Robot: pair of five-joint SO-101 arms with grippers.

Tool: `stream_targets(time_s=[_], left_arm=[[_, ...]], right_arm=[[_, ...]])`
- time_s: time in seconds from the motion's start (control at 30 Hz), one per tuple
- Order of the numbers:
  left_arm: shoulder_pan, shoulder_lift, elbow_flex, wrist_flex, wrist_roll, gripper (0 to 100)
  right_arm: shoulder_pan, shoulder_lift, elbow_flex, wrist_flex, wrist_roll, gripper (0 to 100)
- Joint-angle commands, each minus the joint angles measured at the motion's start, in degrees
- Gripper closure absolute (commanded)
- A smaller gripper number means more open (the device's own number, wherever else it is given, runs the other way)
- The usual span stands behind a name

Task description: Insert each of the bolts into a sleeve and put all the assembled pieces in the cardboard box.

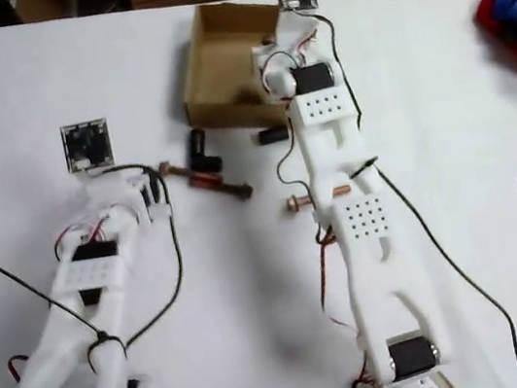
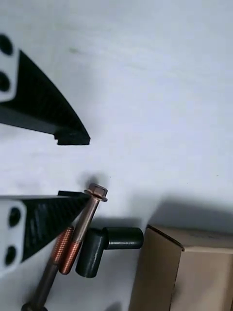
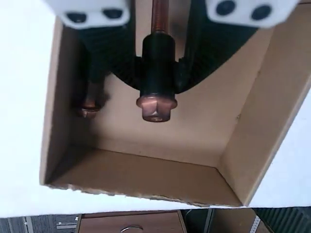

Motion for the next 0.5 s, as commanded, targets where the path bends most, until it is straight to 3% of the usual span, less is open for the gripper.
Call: stream_targets(time_s=[0.0,0.13,0.47], left_arm=[[-0.1,-0.3,0.1,-1.1,-0.2,82],[-0.1,-0.3,0.2,-1.2,-0.2,82],[-0.1,-0.3,0.2,-1.2,-0.2,82]], right_arm=[[0.2,-2.1,-0.8,-1.3,-0.6,94.7],[0.4,-2.2,-1.0,-0.7,-0.6,85.0],[4.2,-8.8,-0.8,-0.8,-0.2,97.7]])
